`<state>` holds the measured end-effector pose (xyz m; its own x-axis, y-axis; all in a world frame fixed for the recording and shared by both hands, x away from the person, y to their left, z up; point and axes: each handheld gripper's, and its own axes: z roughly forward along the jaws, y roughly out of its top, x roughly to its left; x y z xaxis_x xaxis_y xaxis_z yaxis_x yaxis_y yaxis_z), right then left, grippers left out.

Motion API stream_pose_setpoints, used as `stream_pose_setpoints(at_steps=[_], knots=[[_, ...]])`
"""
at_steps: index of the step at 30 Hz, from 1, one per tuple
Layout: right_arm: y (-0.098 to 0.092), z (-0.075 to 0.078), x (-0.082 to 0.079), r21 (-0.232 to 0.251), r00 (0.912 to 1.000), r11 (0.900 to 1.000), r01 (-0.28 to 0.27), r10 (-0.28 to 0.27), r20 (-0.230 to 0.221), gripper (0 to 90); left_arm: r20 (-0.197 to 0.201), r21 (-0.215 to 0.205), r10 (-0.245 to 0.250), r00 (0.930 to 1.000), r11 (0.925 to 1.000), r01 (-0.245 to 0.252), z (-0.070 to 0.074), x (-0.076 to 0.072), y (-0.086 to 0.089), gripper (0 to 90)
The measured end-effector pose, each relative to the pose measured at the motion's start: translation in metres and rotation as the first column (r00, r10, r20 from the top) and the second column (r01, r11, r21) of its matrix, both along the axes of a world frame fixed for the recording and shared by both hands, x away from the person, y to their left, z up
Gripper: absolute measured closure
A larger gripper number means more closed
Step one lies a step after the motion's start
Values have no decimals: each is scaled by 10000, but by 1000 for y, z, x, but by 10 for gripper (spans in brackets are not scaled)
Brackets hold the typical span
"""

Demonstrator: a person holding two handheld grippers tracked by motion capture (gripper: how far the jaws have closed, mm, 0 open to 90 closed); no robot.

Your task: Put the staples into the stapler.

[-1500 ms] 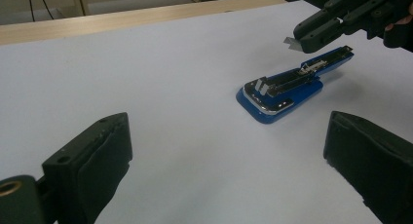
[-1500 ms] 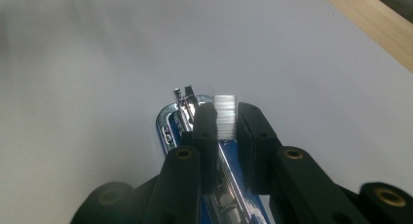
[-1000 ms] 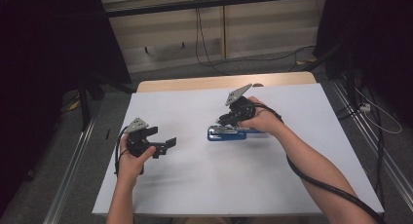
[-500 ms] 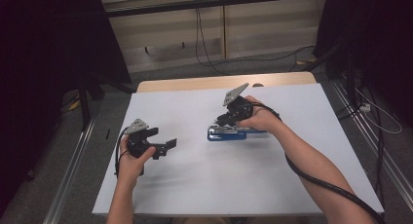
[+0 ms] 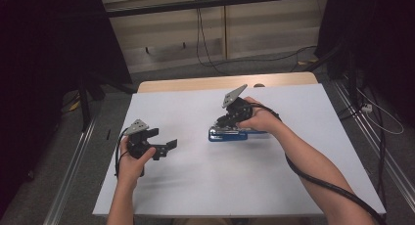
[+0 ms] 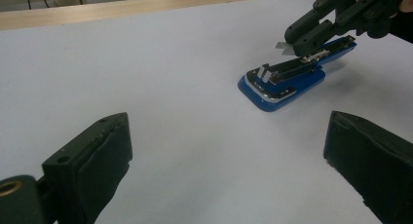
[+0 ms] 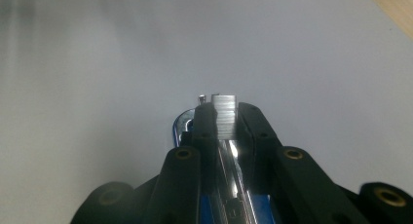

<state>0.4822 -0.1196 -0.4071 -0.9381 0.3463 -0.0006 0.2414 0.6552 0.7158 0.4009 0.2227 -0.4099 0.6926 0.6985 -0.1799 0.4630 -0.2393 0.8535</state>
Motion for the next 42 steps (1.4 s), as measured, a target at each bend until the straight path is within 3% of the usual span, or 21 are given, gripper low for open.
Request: stream_pose_setpoints(at_steps=[42], knots=[[6, -9, 10, -332, 9933, 9928, -1152, 1154, 35, 793, -123, 48, 151, 9998, 9999, -150, -3, 0, 2, 40]])
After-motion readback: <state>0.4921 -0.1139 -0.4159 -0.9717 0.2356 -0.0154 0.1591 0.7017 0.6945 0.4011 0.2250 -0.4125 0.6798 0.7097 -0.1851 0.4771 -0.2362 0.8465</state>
